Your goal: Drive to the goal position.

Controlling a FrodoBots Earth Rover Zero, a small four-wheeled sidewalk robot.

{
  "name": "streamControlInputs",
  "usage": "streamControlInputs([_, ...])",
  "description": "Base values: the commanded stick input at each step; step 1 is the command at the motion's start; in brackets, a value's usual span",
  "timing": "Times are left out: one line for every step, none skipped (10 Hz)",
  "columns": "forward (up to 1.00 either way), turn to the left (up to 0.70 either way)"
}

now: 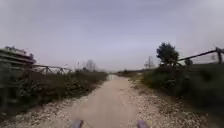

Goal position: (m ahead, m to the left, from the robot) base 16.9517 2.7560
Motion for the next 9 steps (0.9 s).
streamControlInputs([0.70, 0.00])
streamControlInputs([0.70, 0.00])
streamControlInputs([0.70, 0.00])
streamControlInputs([0.70, 0.00])
streamControlInputs([0.70, 0.00])
streamControlInputs([0.70, 0.00])
streamControlInputs([0.70, 0.00])
streamControlInputs([0.70, 0.00])
streamControlInputs([0.70, 0.00])
